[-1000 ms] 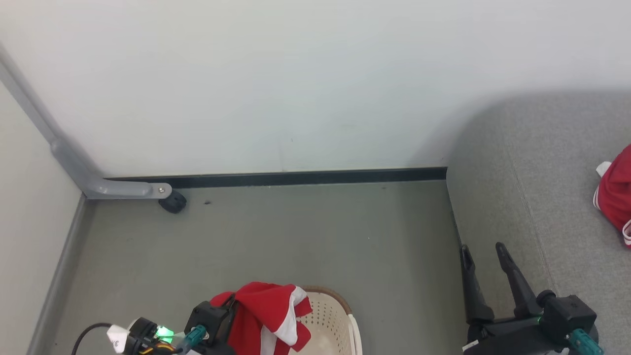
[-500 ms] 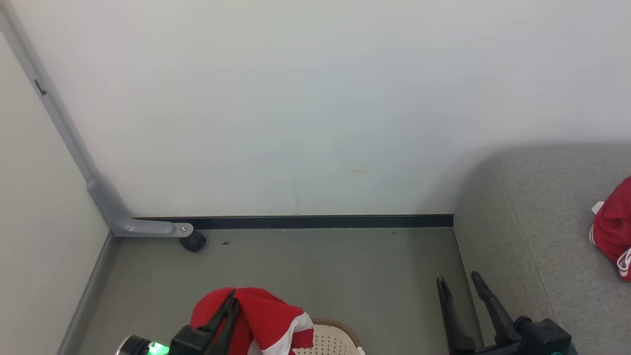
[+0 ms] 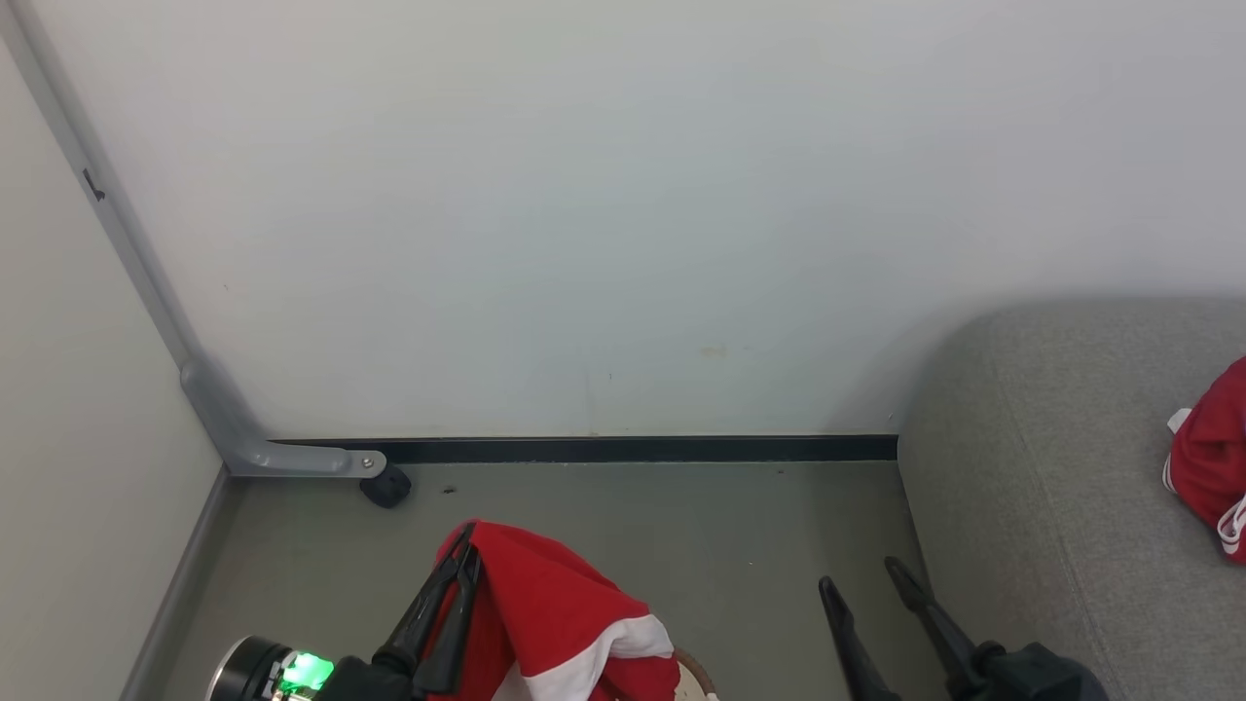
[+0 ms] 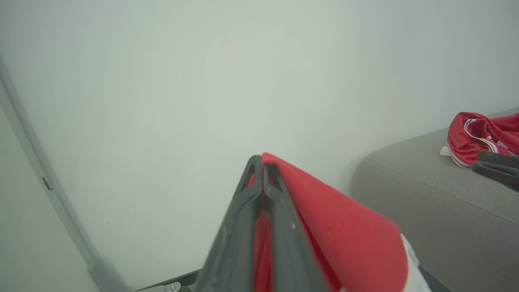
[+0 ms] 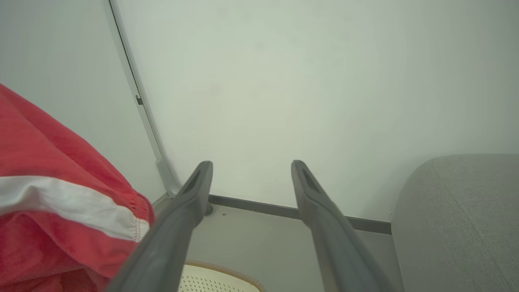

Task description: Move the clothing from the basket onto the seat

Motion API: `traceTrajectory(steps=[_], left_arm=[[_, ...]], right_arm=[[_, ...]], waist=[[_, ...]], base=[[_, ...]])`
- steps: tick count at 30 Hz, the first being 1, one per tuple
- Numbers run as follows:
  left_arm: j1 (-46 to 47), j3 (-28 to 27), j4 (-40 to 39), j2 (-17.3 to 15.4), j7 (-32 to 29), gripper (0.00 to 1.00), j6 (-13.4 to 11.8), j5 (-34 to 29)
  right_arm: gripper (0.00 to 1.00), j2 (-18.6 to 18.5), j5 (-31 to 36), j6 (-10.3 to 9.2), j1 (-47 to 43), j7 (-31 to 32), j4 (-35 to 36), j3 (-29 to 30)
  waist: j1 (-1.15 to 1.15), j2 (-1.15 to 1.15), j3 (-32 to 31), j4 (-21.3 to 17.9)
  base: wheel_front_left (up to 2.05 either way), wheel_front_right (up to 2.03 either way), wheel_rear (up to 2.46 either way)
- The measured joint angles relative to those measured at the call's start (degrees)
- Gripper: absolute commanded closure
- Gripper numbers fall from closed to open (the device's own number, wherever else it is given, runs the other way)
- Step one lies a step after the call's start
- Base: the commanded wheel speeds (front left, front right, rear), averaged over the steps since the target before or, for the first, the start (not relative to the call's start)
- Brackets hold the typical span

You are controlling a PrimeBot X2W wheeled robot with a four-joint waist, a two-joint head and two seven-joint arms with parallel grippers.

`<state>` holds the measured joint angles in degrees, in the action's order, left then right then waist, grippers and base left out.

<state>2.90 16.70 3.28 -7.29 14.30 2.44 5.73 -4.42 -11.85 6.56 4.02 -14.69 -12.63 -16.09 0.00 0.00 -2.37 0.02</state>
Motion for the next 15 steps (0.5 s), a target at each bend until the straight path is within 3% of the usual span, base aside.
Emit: traceTrajectory(steps=[8, 15], left_arm=[[-1.3, 0.3, -2.8, -0.7, 0.0, 1.00, 0.1, -1.0], [-1.3, 1.0, -3.8, -1.0, 0.0, 1.00, 0.2, -2.3]], right_arm=[[0.00, -3.1, 0.9, 0.49, 0.0, 0.0, 1.5, -8.2], [0.00, -10.7, 1.0, 0.51, 1.5, 0.0, 5.2, -22.2]], waist=[[0.00, 0.00, 0.3, -0.4], [0.00, 0.00, 1.0, -0.6]], base=[[0.00, 0.00, 0.00], [0.00, 0.00, 0.00]])
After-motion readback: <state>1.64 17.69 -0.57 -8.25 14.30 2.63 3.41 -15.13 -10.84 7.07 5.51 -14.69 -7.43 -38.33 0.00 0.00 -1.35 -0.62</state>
